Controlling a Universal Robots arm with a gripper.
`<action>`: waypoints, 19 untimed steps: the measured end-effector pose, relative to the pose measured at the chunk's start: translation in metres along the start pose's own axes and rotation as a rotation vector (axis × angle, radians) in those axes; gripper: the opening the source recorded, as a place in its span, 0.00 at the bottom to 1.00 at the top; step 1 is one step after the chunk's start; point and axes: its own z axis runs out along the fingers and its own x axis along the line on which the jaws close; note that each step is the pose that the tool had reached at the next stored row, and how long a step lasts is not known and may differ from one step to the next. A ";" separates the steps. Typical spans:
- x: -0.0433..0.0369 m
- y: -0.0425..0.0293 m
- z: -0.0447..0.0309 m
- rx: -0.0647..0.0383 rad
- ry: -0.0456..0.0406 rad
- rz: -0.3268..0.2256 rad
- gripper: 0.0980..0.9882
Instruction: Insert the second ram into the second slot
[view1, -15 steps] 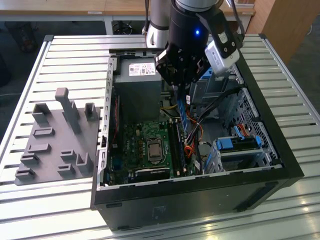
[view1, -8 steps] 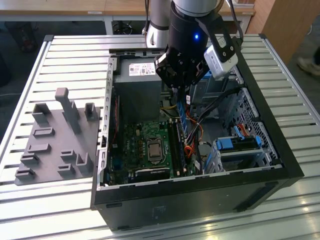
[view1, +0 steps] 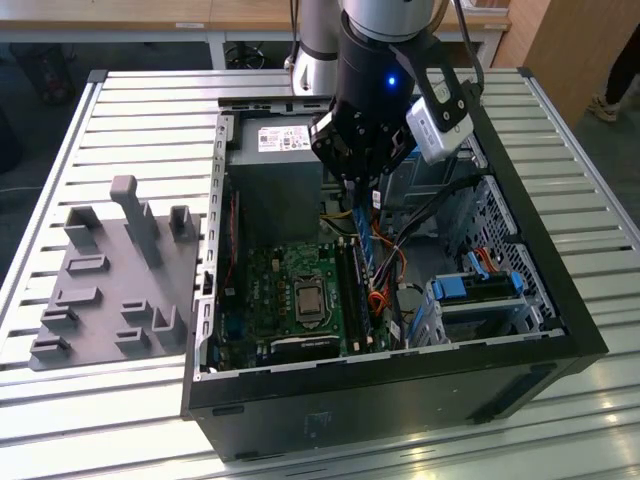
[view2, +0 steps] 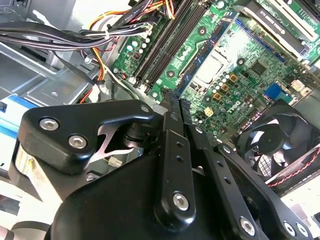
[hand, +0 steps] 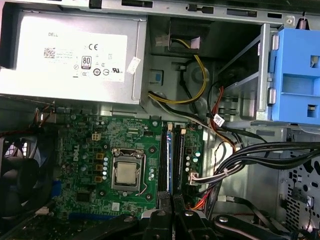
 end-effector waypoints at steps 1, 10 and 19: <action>0.0000 0.0000 0.0006 0.000 0.0000 0.000 0.04; 0.0001 -0.0002 0.0065 0.000 0.0000 0.000 0.04; 0.0002 -0.0004 0.0131 0.000 0.0000 0.000 0.04</action>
